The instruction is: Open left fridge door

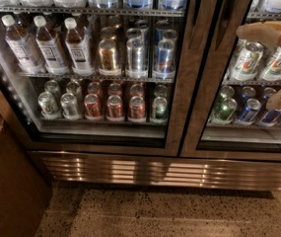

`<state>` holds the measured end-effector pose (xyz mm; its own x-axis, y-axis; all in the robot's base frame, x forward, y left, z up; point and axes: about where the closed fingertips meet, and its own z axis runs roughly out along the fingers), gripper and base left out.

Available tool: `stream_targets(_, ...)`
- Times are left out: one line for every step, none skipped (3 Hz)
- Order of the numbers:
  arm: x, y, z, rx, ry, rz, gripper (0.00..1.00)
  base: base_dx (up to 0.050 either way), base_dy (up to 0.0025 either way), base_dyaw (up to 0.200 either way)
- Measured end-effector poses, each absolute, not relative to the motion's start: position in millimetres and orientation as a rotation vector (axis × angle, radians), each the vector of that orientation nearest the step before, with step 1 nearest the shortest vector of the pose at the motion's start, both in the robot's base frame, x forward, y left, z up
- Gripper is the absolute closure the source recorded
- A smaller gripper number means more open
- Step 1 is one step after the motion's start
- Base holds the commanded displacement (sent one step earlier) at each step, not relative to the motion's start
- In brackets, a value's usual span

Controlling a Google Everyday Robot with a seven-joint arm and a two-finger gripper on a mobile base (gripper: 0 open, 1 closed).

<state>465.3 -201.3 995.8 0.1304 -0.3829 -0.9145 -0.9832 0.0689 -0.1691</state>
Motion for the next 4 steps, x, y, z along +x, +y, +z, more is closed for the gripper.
stream_targets(467,-192,999,-1.494,1.389,0.809,0.0,0.0,0.0,0.0)
stream_targets(465,-175,1007,-1.542,1.357,0.801,0.0,0.0,0.0,0.0)
stream_targets(465,-175,1007,-1.542,1.357,0.801,0.0,0.0,0.0,0.0)
stream_targets(468,-173,1008,-1.519,1.359,0.795,0.0,0.0,0.0,0.0)
